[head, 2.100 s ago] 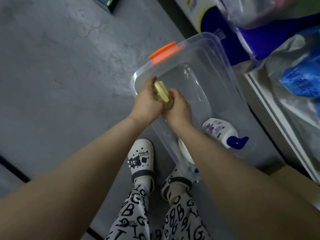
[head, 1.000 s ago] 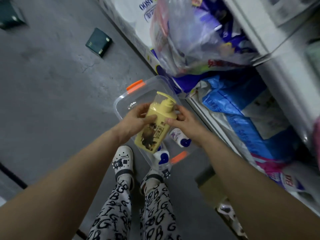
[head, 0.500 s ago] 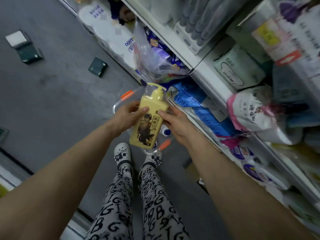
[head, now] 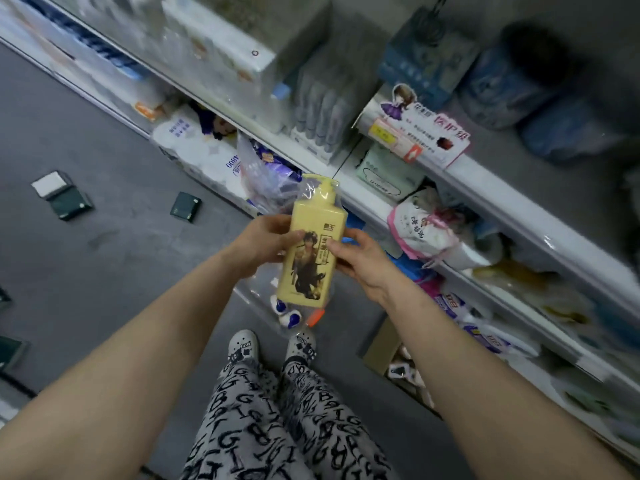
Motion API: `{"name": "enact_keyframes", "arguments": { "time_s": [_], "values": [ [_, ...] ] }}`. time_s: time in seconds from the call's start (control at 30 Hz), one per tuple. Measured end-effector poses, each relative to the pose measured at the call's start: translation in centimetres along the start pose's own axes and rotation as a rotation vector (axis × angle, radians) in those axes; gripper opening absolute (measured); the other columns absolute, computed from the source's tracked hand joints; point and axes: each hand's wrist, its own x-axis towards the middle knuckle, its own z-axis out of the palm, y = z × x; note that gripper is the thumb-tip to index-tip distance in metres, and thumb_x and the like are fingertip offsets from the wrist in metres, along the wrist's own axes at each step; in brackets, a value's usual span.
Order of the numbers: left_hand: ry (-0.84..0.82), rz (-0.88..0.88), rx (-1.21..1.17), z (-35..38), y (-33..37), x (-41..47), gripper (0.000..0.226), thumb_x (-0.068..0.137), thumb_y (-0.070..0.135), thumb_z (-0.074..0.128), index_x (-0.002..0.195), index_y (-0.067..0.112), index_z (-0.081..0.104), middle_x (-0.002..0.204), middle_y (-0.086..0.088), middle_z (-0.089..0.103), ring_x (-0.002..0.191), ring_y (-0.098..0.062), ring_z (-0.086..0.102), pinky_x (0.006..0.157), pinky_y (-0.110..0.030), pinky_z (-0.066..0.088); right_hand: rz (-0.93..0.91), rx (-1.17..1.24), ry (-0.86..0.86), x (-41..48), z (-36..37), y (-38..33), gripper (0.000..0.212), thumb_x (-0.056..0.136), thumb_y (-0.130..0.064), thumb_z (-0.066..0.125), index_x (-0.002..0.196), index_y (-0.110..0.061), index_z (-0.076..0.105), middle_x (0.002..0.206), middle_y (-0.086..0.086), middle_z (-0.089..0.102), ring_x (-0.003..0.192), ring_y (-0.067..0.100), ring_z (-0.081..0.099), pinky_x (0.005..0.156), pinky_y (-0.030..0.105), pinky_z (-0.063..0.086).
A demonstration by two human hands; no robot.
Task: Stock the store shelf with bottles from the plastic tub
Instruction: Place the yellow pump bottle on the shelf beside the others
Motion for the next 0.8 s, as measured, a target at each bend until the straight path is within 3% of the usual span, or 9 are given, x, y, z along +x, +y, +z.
{"name": "enact_keyframes", "arguments": {
  "time_s": [0.17,0.3,0.43,0.53,0.6,0.8],
  "values": [
    [-0.058,0.063,0.057,2.1,3.0,-1.2,0.026,0.097,0.010,0.059,0.123,0.007,0.062,0.108,-0.011,0.071,0.085,-0.015,0.070,0.067,-0.026,0.060,-0.063,0.048,0.095,-3.3,-1.3,-1.4,0.035,0.090,-0.011,0.071,0.121,-0.012,0.055,0.104,0.006,0.072,0.095,0.019,0.071,0.094,0.036,0.056],
    [-0.098,0.115,0.118,3.7,5.4,-2.5,0.020,0.097,0.010,0.058,0.117,0.012,0.061,0.094,-0.003,0.072,0.073,-0.008,0.070,0.058,-0.024,0.058,-0.135,0.106,0.173,-6.6,-1.8,-2.8,0.032,0.092,-0.005,0.067,0.122,-0.008,0.055,0.096,0.003,0.069,0.088,0.016,0.069,0.089,0.032,0.057],
    [-0.127,0.159,0.159,4.9,7.5,-3.9,0.018,0.096,0.012,0.061,0.114,0.013,0.063,0.091,0.001,0.073,0.078,-0.012,0.071,0.067,-0.029,0.060,-0.179,0.143,0.261,-9.8,-2.1,-3.4,0.035,0.092,-0.007,0.068,0.126,-0.005,0.057,0.100,0.004,0.071,0.086,0.015,0.071,0.079,0.027,0.058],
    [-0.164,0.172,0.228,5.7,9.3,-5.2,0.031,0.094,0.017,0.064,0.124,0.008,0.062,0.103,-0.007,0.074,0.092,-0.019,0.071,0.086,-0.043,0.058,-0.209,0.174,0.324,-12.2,-2.3,-3.9,0.039,0.090,-0.010,0.071,0.127,-0.007,0.058,0.110,0.011,0.073,0.092,0.021,0.072,0.086,0.033,0.059],
    [-0.207,0.185,0.254,6.4,10.4,-6.0,0.031,0.095,0.017,0.064,0.124,0.009,0.061,0.106,-0.010,0.073,0.096,-0.023,0.070,0.090,-0.047,0.057,-0.236,0.199,0.367,-13.9,-2.5,-4.1,0.039,0.089,-0.011,0.072,0.126,-0.008,0.060,0.108,0.013,0.074,0.096,0.024,0.073,0.092,0.039,0.058],
    [-0.354,0.287,0.355,8.9,13.3,-8.6,0.029,0.096,0.019,0.062,0.124,0.009,0.061,0.108,-0.010,0.072,0.091,-0.019,0.071,0.067,-0.029,0.061,-0.326,0.259,0.483,-19.0,-3.0,-4.3,0.039,0.090,-0.014,0.072,0.127,-0.012,0.059,0.106,0.010,0.076,0.101,0.024,0.073,0.095,0.041,0.057]
  ]
}}
